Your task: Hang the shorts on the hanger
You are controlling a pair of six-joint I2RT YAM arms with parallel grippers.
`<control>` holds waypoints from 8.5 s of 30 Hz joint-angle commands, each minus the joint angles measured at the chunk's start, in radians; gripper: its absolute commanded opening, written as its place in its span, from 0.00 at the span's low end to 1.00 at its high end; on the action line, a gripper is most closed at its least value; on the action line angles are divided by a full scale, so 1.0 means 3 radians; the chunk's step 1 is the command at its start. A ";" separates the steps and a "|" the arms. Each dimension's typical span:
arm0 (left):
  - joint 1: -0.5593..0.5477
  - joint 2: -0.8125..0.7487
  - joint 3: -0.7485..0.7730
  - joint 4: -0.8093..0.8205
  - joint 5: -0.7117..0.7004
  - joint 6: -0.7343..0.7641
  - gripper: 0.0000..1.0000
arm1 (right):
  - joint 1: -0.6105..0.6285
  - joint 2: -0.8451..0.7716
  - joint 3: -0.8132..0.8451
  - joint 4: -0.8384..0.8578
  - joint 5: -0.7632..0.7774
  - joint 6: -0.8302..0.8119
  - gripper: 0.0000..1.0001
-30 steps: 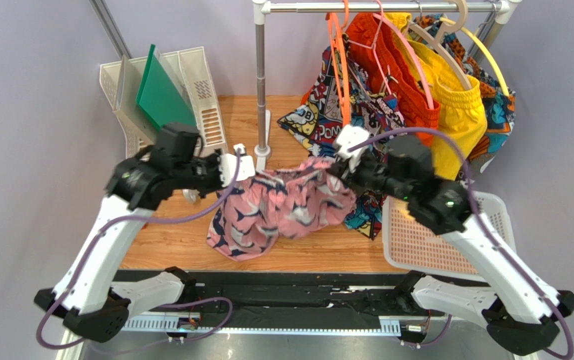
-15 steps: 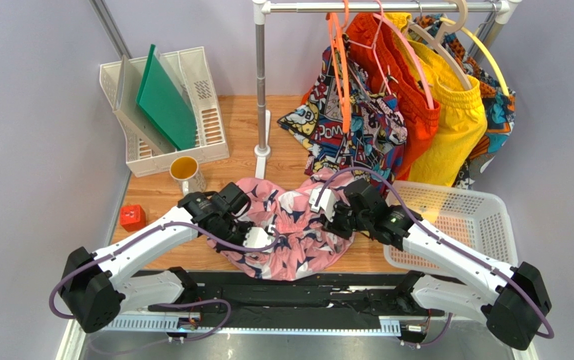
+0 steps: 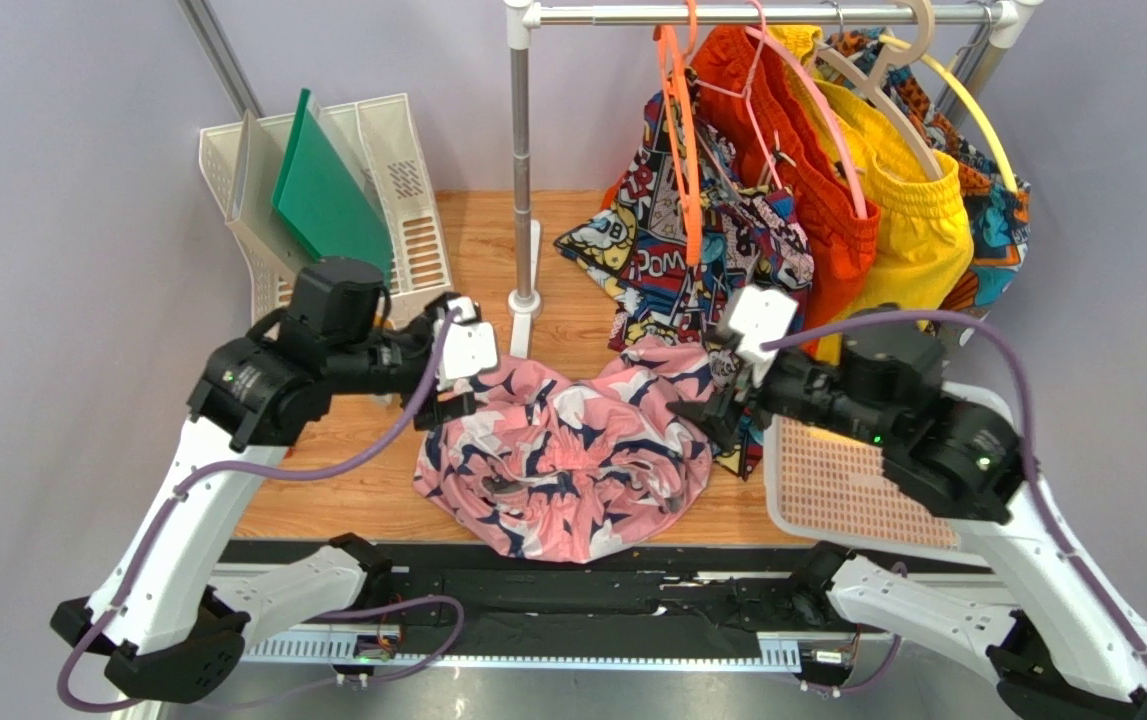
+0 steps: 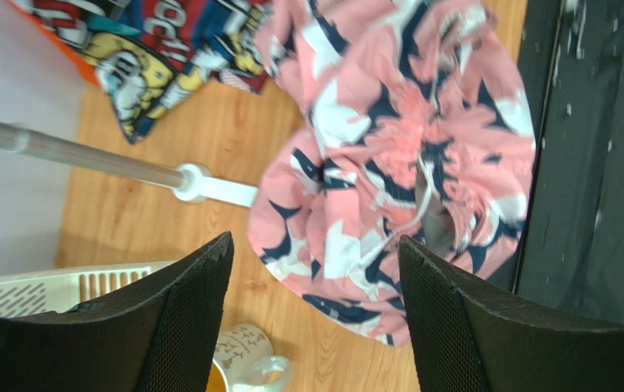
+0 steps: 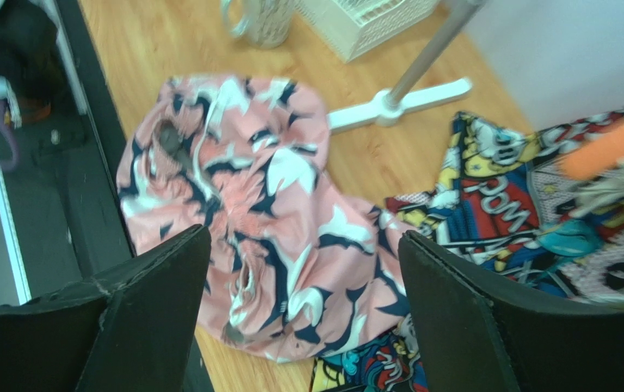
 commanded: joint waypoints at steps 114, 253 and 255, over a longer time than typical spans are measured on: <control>0.0152 -0.0710 -0.1464 0.0764 0.1011 -0.0567 0.00 | -0.0330 0.0778 0.0553 -0.1078 -0.1325 -0.0111 0.85; 0.0571 0.0195 -0.1152 -0.0211 0.0894 0.0116 0.64 | -0.0754 0.1081 0.0088 -0.0237 -0.2179 0.0183 0.00; 0.0571 0.0297 -0.1214 -0.0324 0.0914 0.0462 0.59 | -0.0739 0.1009 0.0078 -0.0478 -0.1980 -0.0109 0.00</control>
